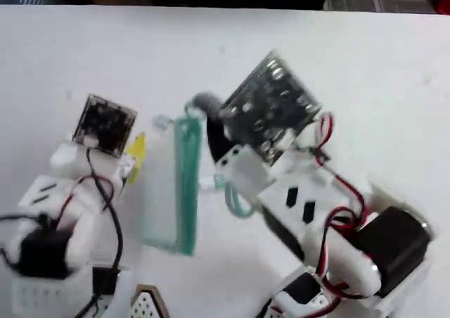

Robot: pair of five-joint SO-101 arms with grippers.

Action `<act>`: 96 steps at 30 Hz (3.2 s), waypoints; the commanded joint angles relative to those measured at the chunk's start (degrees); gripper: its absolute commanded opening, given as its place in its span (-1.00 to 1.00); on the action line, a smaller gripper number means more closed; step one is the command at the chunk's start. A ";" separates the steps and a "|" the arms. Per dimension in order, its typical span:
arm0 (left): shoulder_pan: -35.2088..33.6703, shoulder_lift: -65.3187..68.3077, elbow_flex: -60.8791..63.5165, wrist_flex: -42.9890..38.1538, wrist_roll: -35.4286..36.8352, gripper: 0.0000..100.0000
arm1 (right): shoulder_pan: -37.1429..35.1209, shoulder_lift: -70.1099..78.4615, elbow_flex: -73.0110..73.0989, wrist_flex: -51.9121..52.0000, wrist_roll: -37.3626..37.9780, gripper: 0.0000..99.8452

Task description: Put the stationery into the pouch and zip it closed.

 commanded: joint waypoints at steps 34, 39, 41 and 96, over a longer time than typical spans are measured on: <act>-3.65 -23.96 -10.64 18.20 0.53 -0.56 | -4.97 6.20 -0.18 -1.98 6.51 -0.95; -3.65 -24.04 -10.64 18.99 0.35 -0.56 | -8.31 1.36 2.02 1.19 6.51 -0.95; -3.65 -24.04 -10.64 18.99 0.35 -0.56 | -8.40 -1.45 5.10 1.10 6.51 -0.95; 30.81 -24.13 12.48 4.22 -12.75 -0.34 | 0.04 -9.01 13.98 -4.79 11.78 -0.95</act>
